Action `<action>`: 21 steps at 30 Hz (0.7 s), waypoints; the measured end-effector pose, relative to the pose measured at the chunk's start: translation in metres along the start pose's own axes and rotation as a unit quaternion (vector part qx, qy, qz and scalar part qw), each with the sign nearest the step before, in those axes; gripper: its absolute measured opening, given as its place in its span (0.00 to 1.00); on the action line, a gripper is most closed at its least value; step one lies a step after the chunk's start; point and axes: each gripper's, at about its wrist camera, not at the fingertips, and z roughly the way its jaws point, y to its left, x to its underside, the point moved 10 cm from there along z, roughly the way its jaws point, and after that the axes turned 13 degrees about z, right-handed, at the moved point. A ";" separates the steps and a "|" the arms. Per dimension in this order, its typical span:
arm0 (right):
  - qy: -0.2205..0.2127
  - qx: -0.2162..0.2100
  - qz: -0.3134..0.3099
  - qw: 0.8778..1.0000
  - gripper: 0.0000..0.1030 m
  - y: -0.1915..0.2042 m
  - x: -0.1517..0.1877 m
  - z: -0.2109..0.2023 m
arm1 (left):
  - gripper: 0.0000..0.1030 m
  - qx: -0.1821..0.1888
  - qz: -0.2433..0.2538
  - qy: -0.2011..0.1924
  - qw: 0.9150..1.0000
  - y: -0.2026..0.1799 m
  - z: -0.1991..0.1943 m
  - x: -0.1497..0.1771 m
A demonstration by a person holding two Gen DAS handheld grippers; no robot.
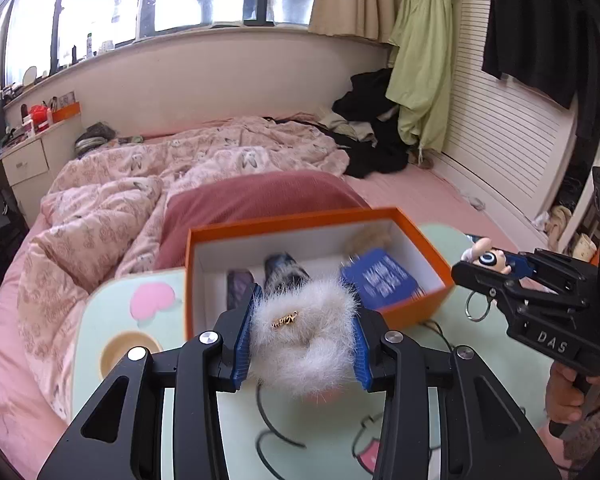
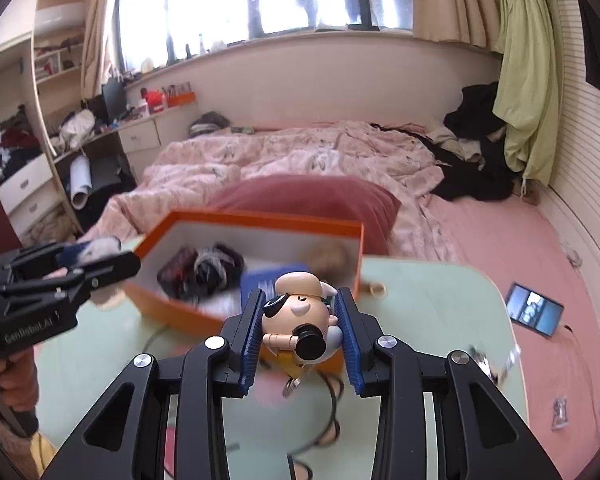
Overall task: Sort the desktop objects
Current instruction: 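Lower the fluffy ball and figurine into the orange box and open both grippers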
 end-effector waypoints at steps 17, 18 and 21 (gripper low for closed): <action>0.026 0.014 0.021 0.999 0.64 0.009 -0.038 0.065 | 0.69 0.022 -0.079 0.042 0.996 0.034 0.065 -0.009; 0.019 0.020 0.016 0.999 0.64 0.010 -0.035 0.061 | 0.69 0.017 -0.076 0.041 0.996 0.033 0.061 -0.006; 0.009 0.029 -0.001 1.000 0.65 0.014 -0.025 0.048 | 0.69 0.008 -0.077 0.042 0.996 0.033 0.050 0.001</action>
